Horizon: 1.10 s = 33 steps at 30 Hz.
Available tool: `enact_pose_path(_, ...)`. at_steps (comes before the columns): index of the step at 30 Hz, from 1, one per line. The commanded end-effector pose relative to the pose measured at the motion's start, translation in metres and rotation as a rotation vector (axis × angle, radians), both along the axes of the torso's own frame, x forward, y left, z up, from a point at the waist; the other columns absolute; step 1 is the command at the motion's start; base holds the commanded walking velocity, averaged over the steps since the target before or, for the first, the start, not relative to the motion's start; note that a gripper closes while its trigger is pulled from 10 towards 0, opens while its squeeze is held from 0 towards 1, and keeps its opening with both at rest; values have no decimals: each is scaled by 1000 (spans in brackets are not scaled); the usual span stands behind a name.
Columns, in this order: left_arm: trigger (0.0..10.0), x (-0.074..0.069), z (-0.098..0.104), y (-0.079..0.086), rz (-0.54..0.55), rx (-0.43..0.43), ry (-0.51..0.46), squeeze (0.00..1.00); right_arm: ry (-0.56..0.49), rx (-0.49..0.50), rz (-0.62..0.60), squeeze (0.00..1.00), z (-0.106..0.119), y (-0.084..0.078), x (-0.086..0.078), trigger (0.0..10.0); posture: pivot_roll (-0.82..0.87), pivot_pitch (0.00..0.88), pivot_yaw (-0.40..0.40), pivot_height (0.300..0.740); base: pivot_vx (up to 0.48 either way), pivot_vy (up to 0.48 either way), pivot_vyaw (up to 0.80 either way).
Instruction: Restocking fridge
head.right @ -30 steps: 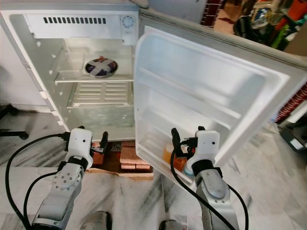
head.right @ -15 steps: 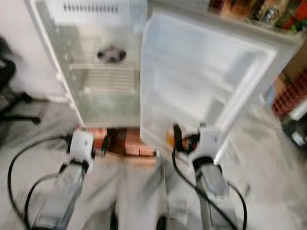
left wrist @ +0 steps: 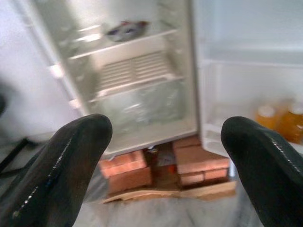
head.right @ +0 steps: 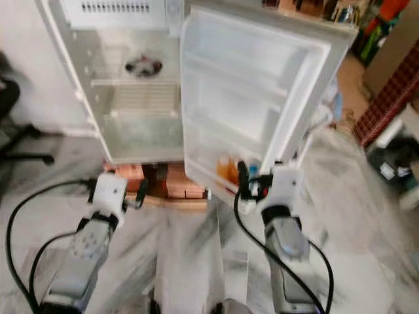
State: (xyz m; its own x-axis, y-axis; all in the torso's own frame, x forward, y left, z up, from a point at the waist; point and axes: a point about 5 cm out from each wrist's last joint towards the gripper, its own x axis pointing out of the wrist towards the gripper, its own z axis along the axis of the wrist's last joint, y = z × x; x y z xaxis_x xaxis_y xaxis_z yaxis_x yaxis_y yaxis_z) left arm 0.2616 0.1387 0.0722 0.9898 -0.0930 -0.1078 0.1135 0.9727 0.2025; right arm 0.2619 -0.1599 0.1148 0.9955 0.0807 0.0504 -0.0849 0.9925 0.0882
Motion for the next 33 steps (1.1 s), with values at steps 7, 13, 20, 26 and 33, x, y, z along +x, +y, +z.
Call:
enact_pose_path(7,10000,1,0,-8,-49,-3,-4,0,-65,-87,38,0,7,3,2,10000,104,77,-23,740,178,-381,166)
enact_pose_path(13,10000,1,1,-8,-52,-11,-6,0,-82,-84,32,0,12,1,6,10000,102,78,-26,740,294,-373,625)
enact_pose_path(20,10000,1,2,-9,-56,-19,-11,0,-102,-121,49,0,14,0,8,10000,101,78,-25,740,322,-353,592)
enact_pose_path(26,10000,0,1,-10,-67,-19,-8,0,-117,-117,35,0,17,-2,10,10000,99,84,-22,740,322,-351,580)
enact_pose_path(33,10000,-1,0,-11,-72,-23,-4,0,-124,-103,37,0,15,-4,4,10000,99,86,-27,740,160,-373,0)
